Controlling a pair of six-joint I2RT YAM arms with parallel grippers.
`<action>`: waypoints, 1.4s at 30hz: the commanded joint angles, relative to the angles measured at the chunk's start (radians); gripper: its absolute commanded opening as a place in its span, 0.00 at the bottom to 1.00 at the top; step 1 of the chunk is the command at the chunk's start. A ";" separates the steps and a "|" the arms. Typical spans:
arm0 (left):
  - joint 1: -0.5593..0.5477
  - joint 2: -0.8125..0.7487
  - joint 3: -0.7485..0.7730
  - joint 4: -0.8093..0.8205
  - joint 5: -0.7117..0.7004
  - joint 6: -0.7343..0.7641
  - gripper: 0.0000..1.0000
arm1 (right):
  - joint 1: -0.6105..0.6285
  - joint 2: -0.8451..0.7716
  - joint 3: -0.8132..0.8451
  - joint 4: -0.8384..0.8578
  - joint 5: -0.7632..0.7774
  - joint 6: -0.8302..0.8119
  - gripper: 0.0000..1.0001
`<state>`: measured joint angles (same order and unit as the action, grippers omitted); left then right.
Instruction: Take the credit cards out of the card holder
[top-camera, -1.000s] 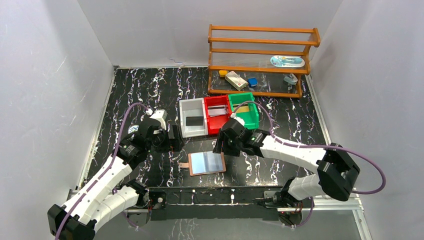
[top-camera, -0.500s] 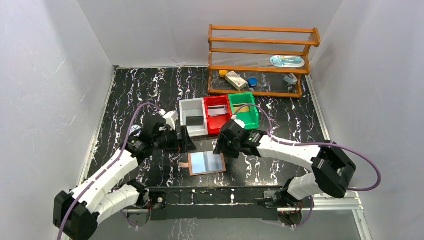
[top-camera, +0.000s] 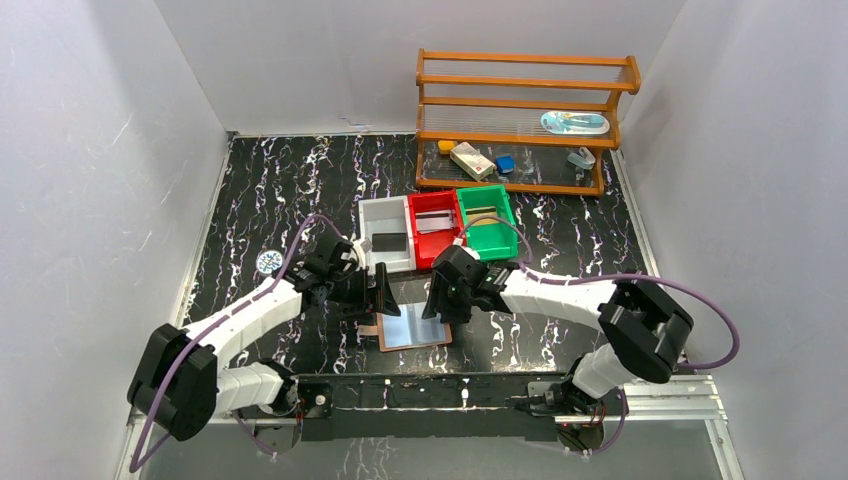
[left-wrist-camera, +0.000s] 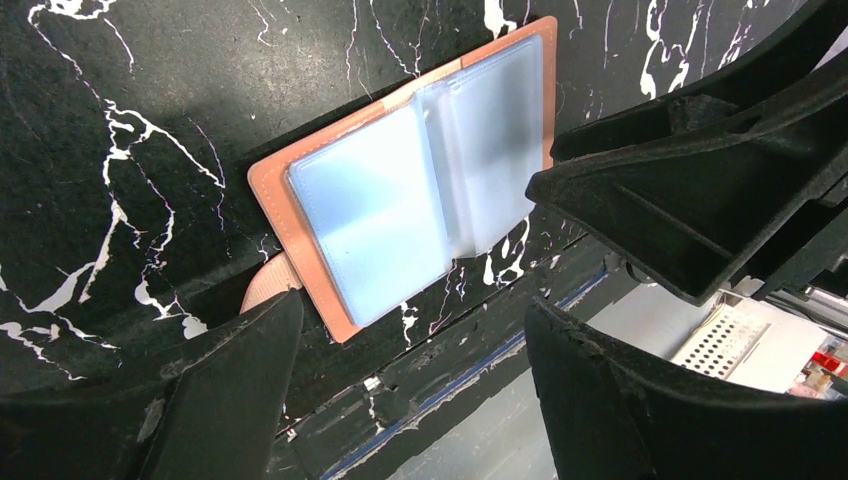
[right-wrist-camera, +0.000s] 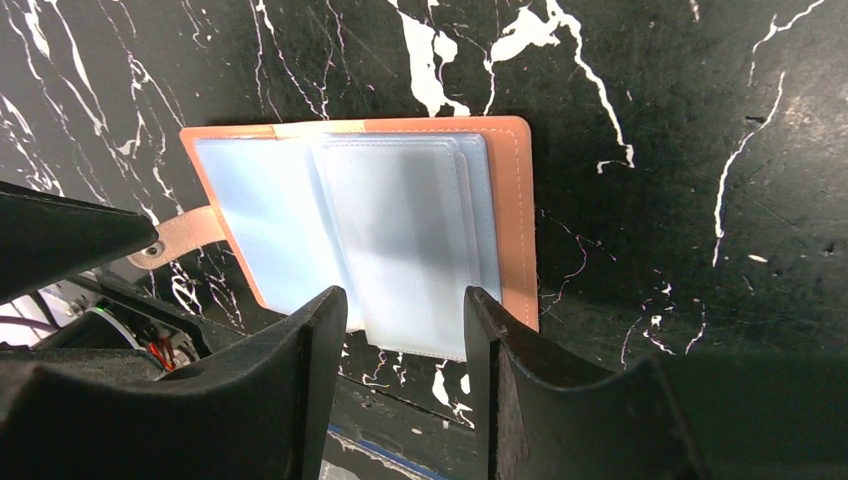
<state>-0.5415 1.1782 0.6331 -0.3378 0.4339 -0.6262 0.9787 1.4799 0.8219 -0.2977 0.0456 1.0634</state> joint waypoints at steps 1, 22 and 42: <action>-0.010 0.009 0.001 -0.006 0.008 -0.004 0.79 | 0.008 0.022 0.030 0.022 -0.015 -0.005 0.55; -0.063 0.164 -0.028 0.021 -0.038 -0.001 0.58 | 0.007 0.061 0.047 0.087 -0.105 -0.004 0.43; -0.064 0.141 -0.042 0.024 -0.042 -0.012 0.53 | 0.007 0.105 0.123 -0.066 -0.044 -0.040 0.56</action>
<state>-0.5930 1.3277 0.6121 -0.3126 0.3817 -0.6323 0.9821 1.5517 0.8940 -0.3340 0.0002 1.0428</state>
